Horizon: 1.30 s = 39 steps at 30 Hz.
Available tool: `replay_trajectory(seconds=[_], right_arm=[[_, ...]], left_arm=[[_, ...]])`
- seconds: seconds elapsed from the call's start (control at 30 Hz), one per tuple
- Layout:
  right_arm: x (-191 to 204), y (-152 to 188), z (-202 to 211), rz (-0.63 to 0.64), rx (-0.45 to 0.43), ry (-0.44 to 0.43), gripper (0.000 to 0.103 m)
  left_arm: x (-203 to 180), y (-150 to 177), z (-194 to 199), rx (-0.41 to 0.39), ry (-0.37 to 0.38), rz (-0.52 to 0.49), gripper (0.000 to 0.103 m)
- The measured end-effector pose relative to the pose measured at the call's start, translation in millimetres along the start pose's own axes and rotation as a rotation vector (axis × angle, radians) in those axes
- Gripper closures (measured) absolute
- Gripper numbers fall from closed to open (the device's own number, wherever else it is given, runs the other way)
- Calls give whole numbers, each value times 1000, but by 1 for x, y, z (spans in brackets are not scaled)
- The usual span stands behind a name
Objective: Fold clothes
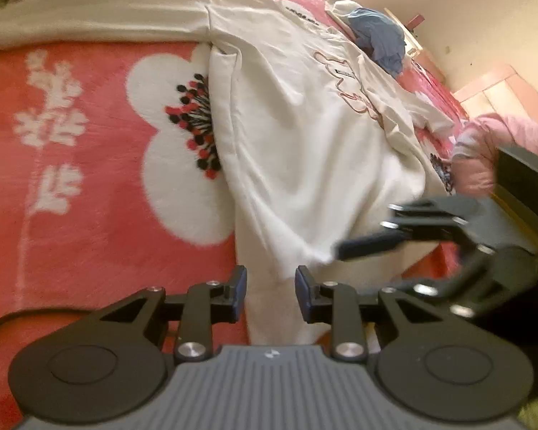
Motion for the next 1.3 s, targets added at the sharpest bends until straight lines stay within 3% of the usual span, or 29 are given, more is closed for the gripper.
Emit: replay_trajectory(seconds=[0.1,0.13,0.2,0.3,0.43,0.5,0.6,0.73,0.8,0.83,0.9,1.0,1.07,1.17,1.2,1.27,1.3], right_arm=[[-13,9,40,-96,-95,73,57],[-21,13,57,-149,-139,104,57],[-40,25,89,-277,-236,159,57],[-68,50,127,-461,-360,234,56],[-90,77,153,-589,-456,294,56],[-101,86,159,-639,-479,307,56],[-112,91,164,-678,-492,340,56],[-116,94,172,-676,-511,377,56],[-119,96,174,-686,-518,387,56],[-119,97,174,-692,-521,391,56],[-121,99,176,-703,-528,399,56],[-123,99,177,-704,-537,412,56],[-124,101,181,-707,-542,431,56],[-130,109,188,-754,-560,464,53],[-136,115,192,-812,-571,463,53],[-146,128,198,-914,-588,459,49],[-151,136,201,-964,-594,468,48]], left_arm=[[12,-6,-15,10,5,40,71],[19,-4,-16,13,12,67,75],[32,-5,-19,18,45,153,99],[43,-1,-8,21,73,216,99],[58,4,9,23,103,284,99],[65,14,4,63,98,291,96],[58,15,10,53,91,219,89],[46,10,9,68,101,139,61],[42,20,-1,136,61,90,64],[38,24,-7,166,46,70,77],[29,30,-15,210,53,47,91],[25,30,-2,223,166,113,95],[32,29,5,218,166,123,95],[42,31,6,233,91,93,87],[42,33,5,242,57,74,78],[38,30,6,224,61,47,69],[34,28,7,208,76,38,60]])
Point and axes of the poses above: each gripper's, at about its wrist camera, not at the fingertips, and z roughly against the way its jaws point, x to its left, y to its underside, the point moved 7 cm from there along -z, roughly the way its jaws point, and after that the axes turned 7 degrees about y, right-handed, at the moved point
